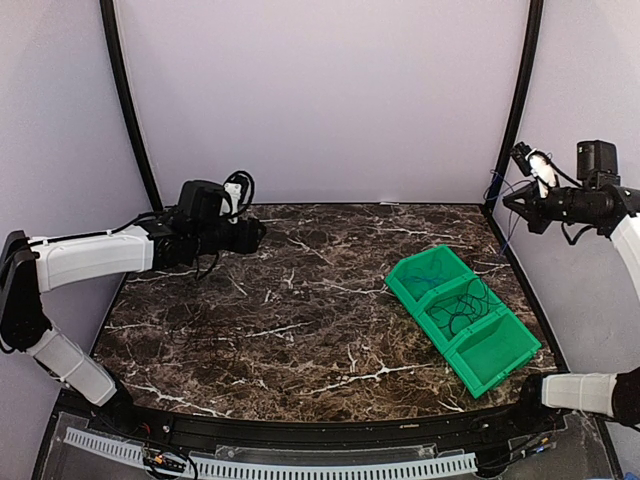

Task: Untangle the cables
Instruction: Place the untangled cable in the bin.

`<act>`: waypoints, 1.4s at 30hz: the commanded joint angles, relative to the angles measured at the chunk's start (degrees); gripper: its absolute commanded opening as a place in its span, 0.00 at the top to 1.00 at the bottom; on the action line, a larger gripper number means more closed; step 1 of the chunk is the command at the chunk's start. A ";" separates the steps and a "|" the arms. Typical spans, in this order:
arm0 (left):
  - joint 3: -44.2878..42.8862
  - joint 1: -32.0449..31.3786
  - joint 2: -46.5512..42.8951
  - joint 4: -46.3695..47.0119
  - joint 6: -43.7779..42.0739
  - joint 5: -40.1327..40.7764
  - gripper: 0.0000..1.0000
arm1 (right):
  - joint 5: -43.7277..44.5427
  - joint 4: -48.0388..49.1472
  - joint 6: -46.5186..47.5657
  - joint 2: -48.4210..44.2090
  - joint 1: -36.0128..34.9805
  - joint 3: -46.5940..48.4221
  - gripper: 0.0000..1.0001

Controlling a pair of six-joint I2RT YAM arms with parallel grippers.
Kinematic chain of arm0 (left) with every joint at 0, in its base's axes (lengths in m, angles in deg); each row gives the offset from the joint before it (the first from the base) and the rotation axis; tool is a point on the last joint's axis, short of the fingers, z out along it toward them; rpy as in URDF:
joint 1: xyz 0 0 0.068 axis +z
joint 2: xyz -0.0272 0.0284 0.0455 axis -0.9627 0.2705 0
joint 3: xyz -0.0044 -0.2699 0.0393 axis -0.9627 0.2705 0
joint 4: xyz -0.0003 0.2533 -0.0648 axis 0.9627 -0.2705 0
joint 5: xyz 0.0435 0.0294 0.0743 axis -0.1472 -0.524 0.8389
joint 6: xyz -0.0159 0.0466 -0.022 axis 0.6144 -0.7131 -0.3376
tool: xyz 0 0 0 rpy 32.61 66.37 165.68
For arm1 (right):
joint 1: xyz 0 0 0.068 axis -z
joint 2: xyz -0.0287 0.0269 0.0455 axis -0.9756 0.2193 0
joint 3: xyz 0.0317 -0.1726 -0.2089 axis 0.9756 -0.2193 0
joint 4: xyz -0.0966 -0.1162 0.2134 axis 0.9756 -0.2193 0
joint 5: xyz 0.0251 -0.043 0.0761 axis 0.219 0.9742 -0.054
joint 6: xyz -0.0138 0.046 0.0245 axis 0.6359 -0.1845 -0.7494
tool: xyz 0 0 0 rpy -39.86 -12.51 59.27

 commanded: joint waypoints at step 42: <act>-1.73 0.33 2.43 -1.47 0.44 -3.69 0.40 | -13.46 23.61 -1.34 6.53 0.37 -26.02 1.00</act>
